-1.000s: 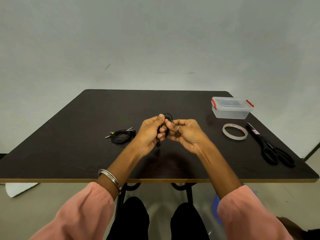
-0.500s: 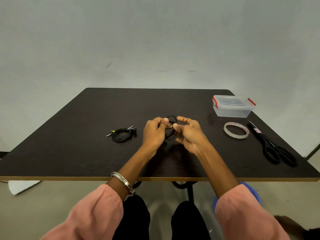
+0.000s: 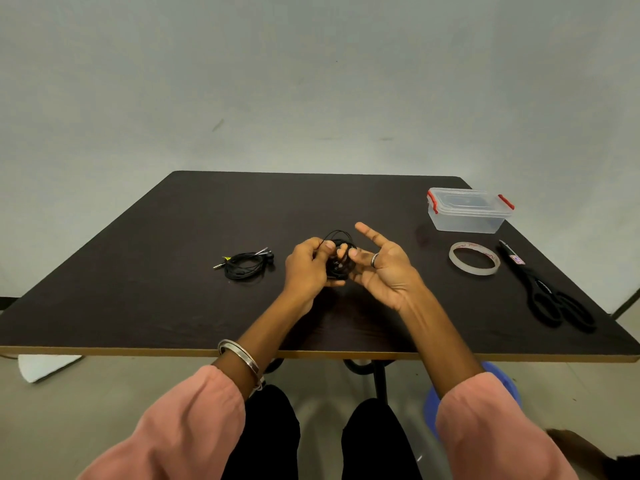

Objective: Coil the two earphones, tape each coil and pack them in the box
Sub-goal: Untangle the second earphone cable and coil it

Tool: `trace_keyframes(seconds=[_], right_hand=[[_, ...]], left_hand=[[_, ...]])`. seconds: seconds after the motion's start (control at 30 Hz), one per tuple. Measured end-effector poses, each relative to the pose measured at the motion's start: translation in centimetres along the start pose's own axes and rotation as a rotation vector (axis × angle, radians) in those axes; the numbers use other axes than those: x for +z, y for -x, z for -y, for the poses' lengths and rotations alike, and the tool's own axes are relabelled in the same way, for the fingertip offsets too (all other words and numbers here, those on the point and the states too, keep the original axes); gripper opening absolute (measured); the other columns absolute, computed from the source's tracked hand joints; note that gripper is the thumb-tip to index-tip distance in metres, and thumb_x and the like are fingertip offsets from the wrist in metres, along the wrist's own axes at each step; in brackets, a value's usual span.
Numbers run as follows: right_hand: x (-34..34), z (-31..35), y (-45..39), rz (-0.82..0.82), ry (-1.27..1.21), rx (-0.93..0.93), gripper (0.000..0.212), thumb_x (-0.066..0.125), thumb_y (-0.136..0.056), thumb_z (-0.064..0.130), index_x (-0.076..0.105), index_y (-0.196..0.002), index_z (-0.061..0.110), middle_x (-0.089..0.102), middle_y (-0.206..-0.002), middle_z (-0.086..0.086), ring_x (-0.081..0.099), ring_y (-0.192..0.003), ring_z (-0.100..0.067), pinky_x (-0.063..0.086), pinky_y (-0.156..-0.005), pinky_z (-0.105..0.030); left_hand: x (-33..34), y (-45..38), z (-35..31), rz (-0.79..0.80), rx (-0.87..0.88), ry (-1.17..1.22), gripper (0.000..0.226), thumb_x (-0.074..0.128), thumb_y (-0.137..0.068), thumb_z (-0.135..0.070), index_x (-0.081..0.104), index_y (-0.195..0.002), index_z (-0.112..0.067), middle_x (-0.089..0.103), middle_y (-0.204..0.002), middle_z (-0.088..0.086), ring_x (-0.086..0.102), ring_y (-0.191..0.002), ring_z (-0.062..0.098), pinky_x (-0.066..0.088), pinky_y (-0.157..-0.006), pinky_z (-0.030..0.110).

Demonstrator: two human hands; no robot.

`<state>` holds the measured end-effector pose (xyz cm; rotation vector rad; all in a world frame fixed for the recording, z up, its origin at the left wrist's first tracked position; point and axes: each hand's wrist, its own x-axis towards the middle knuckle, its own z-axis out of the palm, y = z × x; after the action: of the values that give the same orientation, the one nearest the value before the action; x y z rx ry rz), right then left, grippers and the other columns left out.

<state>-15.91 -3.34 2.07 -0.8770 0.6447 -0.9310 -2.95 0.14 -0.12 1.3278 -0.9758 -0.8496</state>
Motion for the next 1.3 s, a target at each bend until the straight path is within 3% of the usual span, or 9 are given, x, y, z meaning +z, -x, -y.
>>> trace_keyframes(seconds=[0.2, 0.27, 0.47, 0.6, 0.7, 0.8, 1.0, 1.17, 1.3], right_hand=[[0.0, -0.4, 0.1, -0.031, 0.127, -0.064, 0.059, 0.051, -0.078, -0.023, 0.053, -0.126, 0.011, 0.065, -0.091, -0.018, 0.066, -0.078, -0.023, 0.052, -0.084, -0.042], [0.1, -0.6, 0.1, -0.05, 0.211, -0.1, 0.053, 0.053, -0.079, -0.02, 0.058, -0.121, 0.012, 0.065, -0.09, -0.016, 0.064, -0.078, -0.022, 0.052, -0.083, -0.043], [0.1, -1.2, 0.3, -0.039, 0.507, -0.295, 0.031, 0.059, -0.08, -0.015, 0.072, -0.094, 0.01, 0.071, -0.09, -0.014, 0.066, -0.08, -0.023, 0.052, -0.073, -0.04], [0.0, -1.4, 0.1, -0.061, 0.662, -0.39, 0.017, 0.062, -0.085, -0.005, 0.072, -0.093, 0.006, 0.072, -0.088, -0.01, 0.068, -0.079, -0.018, 0.057, -0.07, -0.035], [0.2, -1.5, 0.5, -0.07, 0.538, -0.354, 0.018, 0.054, -0.092, -0.002, 0.07, -0.09, 0.006, 0.071, -0.089, -0.009, 0.068, -0.083, -0.022, 0.057, -0.074, -0.045], [0.5, -1.5, 0.7, -0.027, 0.24, -0.201, 0.027, 0.043, -0.096, -0.002, 0.065, -0.087, 0.01, 0.068, -0.097, -0.009, 0.066, -0.097, -0.028, 0.056, -0.079, -0.057], [0.1, -1.0, 0.4, -0.102, 0.056, -0.035, 0.03, 0.048, -0.097, 0.034, 0.067, -0.086, 0.013, 0.069, -0.091, -0.008, 0.066, -0.083, -0.021, 0.051, -0.081, -0.046], [-1.1, -0.9, 0.6, -0.035, 0.153, -0.138, 0.012, 0.058, -0.09, 0.005, 0.069, -0.09, 0.01, 0.069, -0.096, -0.006, 0.064, -0.091, -0.021, 0.051, -0.077, -0.037], [-2.8, -1.0, 1.4, 0.009, 0.356, -0.172, 0.037, 0.051, -0.074, -0.028, 0.068, -0.087, 0.002, 0.068, -0.107, -0.013, 0.065, -0.105, -0.026, 0.056, -0.082, -0.03]], left_hand=[[0.1, -0.5, 0.6, -0.046, -0.041, -0.045, 0.021, 0.055, -0.096, -0.025, 0.072, -0.087, -0.015, 0.073, -0.091, 0.009, 0.069, -0.091, 0.024, 0.059, -0.076, 0.04], [0.2, -0.4, 0.7, -0.074, -0.038, -0.089, 0.021, 0.058, -0.094, -0.026, 0.074, -0.085, -0.017, 0.074, -0.089, 0.005, 0.069, -0.091, 0.02, 0.056, -0.08, 0.034], [0.1, -0.5, 0.5, -0.128, -0.051, -0.123, 0.02, 0.06, -0.093, -0.025, 0.074, -0.081, -0.017, 0.074, -0.085, 0.006, 0.069, -0.087, 0.018, 0.057, -0.077, 0.032], [0.1, -0.6, 0.5, -0.134, -0.07, -0.138, 0.022, 0.059, -0.094, -0.026, 0.074, -0.083, -0.015, 0.073, -0.085, 0.007, 0.069, -0.086, 0.018, 0.055, -0.072, 0.029], [-0.1, -0.7, 0.5, -0.081, -0.091, -0.113, 0.025, 0.057, -0.094, -0.03, 0.073, -0.081, -0.016, 0.074, -0.086, 0.008, 0.07, -0.086, 0.023, 0.059, -0.076, 0.041], [-0.2, -0.4, 0.0, -0.035, -0.091, -0.142, 0.026, 0.052, -0.097, -0.029, 0.069, -0.083, -0.014, 0.072, -0.09, 0.009, 0.07, -0.086, 0.023, 0.055, -0.061, 0.031], [-0.5, 0.2, -0.1, -0.038, 0.089, -0.351, 0.024, 0.051, -0.098, -0.023, 0.066, -0.08, -0.017, 0.065, -0.069, -0.001, 0.06, -0.071, 0.014, 0.051, -0.07, 0.036], [-1.2, -0.1, -0.2, 0.011, -0.06, -0.083, 0.028, 0.046, -0.1, -0.024, 0.063, -0.079, -0.015, 0.057, -0.067, -0.002, 0.056, -0.068, 0.016, 0.051, -0.07, 0.04], [-1.9, 0.0, -1.4, 0.062, -0.102, 0.023, 0.033, 0.042, -0.102, -0.029, 0.061, -0.079, -0.015, 0.053, -0.065, -0.004, 0.049, -0.064, 0.013, 0.039, -0.062, 0.029]])
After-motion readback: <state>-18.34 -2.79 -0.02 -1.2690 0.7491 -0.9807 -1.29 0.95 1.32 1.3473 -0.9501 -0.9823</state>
